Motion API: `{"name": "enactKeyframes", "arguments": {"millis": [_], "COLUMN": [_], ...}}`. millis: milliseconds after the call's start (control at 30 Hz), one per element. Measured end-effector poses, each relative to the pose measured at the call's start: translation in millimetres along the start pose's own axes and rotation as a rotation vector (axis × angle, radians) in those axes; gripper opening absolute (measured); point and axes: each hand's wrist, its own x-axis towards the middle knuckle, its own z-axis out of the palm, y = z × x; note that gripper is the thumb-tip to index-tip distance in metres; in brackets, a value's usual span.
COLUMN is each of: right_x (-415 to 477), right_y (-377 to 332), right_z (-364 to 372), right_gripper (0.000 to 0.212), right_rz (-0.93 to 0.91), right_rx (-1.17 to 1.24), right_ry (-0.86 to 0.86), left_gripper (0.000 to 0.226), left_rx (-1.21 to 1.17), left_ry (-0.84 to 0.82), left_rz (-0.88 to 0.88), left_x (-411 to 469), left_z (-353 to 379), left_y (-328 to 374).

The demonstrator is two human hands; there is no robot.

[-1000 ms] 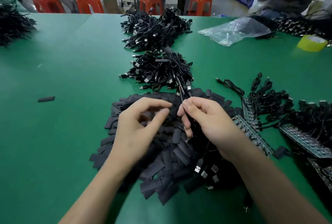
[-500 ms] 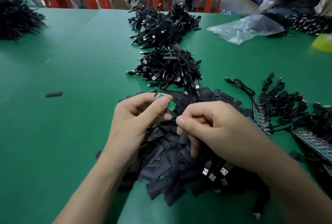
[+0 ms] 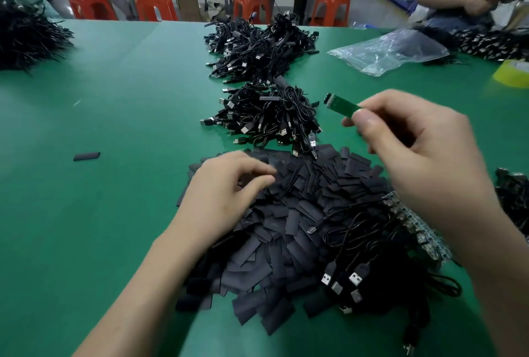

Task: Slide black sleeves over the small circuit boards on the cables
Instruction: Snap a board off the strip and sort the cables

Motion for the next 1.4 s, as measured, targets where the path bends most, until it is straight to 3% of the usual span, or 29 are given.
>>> {"name": "enactKeyframes", "arguments": {"millis": [167, 433, 700, 900, 967, 1067, 1300, 1400], "right_x": [3.3, 19.5, 24.8, 21.1, 17.7, 16.0, 16.3, 17.3], "right_y": [18.9, 27.1, 37.4, 40.6, 40.4, 39.0, 37.8, 37.7], "right_z": [19.0, 41.9, 47.8, 54.3, 56.3, 57.1, 51.4, 47.8], "right_gripper": [0.017, 0.026, 0.021, 0.025, 0.031, 0.039, 0.026, 0.024], "right_rz": [0.079, 0.193, 0.234, 0.273, 0.296, 0.316, 0.335, 0.325], "right_rx": [-0.328, -0.148, -0.058, 0.143, 0.212, 0.307, 0.441, 0.420], "right_ry": [-0.159, -0.421, -0.544, -0.517, -0.489, -0.483, -0.484, -0.500], "left_gripper": [0.029, 0.040, 0.023, 0.010, 0.006, 0.007, 0.019, 0.021], "left_rx": [0.318, 0.432, 0.253, -0.593, -0.737, -0.789, -0.736, -0.512], "left_ry": [0.010, -0.083, -0.097, -0.215, -0.206, -0.203, -0.218, -0.227], "left_rz": [-0.152, -0.213, -0.166, -0.277, -0.281, -0.294, -0.174, -0.035], "left_x": [10.4, 31.7, 35.0, 36.9, 36.0, 35.1, 31.8, 31.3], "left_z": [20.4, 33.0, 24.4, -10.9, -16.2, -12.9, -11.8, -11.4], "left_y": [-7.2, -8.4, -10.5, -1.1, 2.7, 9.3, 16.6, 15.7]}}
